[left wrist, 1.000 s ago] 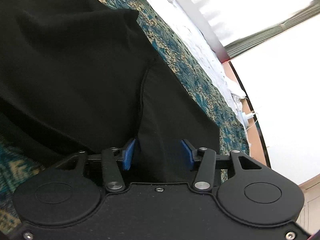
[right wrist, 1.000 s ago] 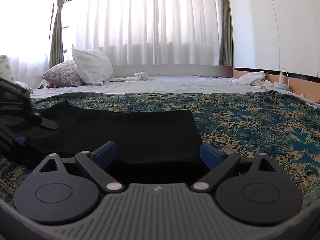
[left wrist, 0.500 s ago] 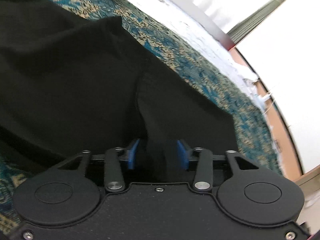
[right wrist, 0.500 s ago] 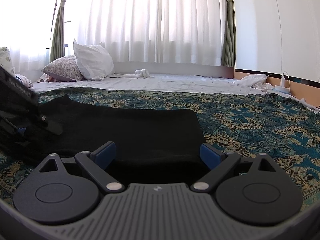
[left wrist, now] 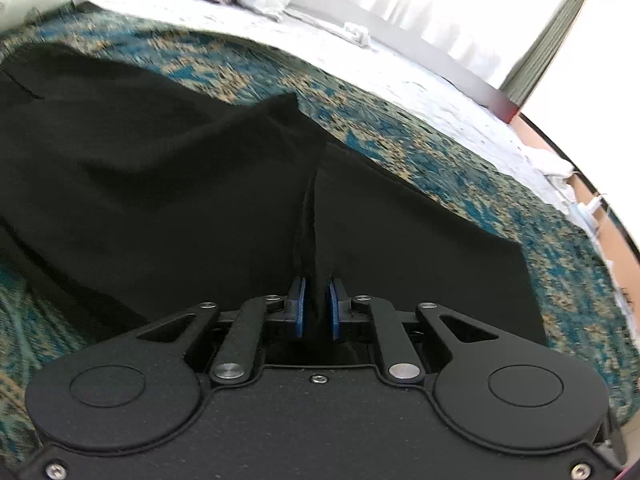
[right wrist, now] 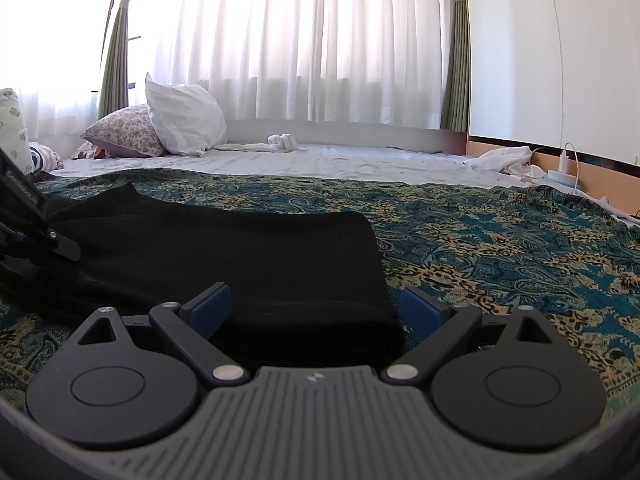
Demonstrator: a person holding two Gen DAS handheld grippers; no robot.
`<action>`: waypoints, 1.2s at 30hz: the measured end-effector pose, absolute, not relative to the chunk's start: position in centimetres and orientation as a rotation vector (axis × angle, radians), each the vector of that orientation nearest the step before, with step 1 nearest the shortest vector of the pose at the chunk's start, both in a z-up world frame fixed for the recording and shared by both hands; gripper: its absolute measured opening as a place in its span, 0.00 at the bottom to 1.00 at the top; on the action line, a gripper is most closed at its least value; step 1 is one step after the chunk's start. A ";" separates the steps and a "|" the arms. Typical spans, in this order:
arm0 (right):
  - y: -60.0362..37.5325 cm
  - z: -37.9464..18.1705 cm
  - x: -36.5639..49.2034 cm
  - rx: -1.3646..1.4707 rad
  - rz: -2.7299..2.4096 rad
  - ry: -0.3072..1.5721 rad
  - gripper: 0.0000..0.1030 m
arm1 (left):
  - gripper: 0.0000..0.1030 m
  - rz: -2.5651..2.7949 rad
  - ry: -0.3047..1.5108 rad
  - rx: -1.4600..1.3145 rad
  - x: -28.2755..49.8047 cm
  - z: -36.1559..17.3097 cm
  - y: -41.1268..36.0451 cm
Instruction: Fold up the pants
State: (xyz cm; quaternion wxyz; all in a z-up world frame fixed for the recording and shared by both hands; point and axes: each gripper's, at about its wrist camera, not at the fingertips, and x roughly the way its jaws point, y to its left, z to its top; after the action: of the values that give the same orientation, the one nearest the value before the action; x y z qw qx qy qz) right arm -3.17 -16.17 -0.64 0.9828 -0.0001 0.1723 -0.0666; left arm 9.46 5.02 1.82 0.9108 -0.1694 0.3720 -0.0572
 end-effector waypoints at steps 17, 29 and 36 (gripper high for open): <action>-17.0 -0.5 -3.8 0.018 -0.178 0.352 0.97 | 0.25 -0.047 0.602 -0.169 6.9 5.1 3.3; -17.8 -0.2 -7.3 -0.117 -0.237 0.356 0.99 | 0.23 -0.115 0.663 -0.105 6.7 0.7 -0.2; -16.1 -0.8 -4.2 -0.202 -0.218 0.399 0.99 | 0.23 -0.123 0.632 -0.064 6.6 -0.3 -0.5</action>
State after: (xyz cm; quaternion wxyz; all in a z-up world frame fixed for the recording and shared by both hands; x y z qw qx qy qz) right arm -4.19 -16.10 -0.79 0.9692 -0.1002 0.1974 -0.1077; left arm 6.56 -0.51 -0.26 0.9481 -0.0313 0.3106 -0.0604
